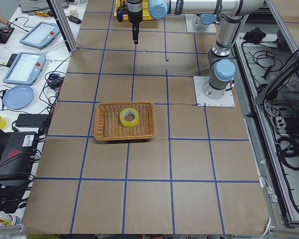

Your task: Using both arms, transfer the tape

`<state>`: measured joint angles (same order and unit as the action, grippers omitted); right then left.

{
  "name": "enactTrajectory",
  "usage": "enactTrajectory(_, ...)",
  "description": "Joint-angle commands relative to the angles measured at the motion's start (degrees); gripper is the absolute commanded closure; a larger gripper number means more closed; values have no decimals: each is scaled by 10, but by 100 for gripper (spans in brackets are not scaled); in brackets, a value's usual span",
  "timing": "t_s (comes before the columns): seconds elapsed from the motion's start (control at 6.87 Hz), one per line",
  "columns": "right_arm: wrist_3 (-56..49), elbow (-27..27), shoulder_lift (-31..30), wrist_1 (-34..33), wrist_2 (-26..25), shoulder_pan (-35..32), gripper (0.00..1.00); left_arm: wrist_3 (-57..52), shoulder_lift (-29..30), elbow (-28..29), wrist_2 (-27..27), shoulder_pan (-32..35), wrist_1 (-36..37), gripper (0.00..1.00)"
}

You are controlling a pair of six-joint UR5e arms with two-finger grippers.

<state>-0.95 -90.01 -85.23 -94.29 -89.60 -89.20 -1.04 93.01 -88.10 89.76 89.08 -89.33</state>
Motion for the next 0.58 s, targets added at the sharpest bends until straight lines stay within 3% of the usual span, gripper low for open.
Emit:
enactTrajectory(0.0, 0, -1, 1, -1, 0, 0, 0, 0, -8, -1, 1, 0, -8, 0)
enactTrajectory(0.44, 0, -1, 1, -1, 0, 0, 0, -2, -8, -8, 1, 0, -8, 0)
